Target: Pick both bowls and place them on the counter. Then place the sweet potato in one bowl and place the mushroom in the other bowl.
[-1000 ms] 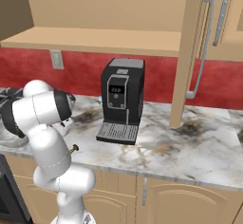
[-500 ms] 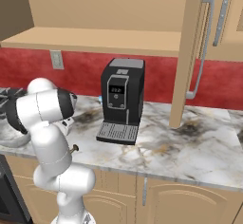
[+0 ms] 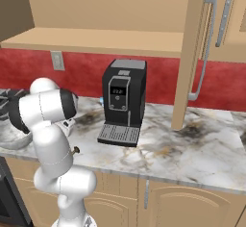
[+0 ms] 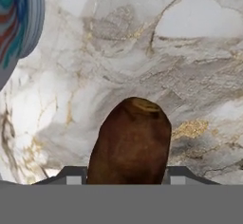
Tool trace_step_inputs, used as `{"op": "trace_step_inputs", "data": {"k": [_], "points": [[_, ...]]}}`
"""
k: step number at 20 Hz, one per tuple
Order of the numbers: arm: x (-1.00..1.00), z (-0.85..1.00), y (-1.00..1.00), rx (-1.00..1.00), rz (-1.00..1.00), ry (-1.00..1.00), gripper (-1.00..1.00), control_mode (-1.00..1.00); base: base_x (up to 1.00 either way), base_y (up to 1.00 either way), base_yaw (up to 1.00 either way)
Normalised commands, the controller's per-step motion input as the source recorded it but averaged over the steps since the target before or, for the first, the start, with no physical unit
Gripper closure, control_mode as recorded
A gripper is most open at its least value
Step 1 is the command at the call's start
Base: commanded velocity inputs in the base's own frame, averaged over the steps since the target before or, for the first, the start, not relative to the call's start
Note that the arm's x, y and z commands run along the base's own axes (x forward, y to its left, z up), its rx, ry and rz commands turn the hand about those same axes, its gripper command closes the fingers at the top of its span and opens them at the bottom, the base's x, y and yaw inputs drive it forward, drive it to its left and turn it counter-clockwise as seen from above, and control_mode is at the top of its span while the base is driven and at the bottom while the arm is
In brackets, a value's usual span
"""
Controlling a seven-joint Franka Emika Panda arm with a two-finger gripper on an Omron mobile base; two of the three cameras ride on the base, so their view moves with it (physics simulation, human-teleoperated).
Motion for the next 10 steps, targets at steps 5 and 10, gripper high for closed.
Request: {"op": "trace_step_inputs", "data": {"k": [5,10], "points": [[-0.35,0.11,-0.06,0.0,0.04,-0.1,1.0,-1.0,0.0,0.0,0.0],[-0.44,0.17,0.0,0.0,0.0,-0.15,1.0,-1.0,0.0,0.0,0.0]]}}
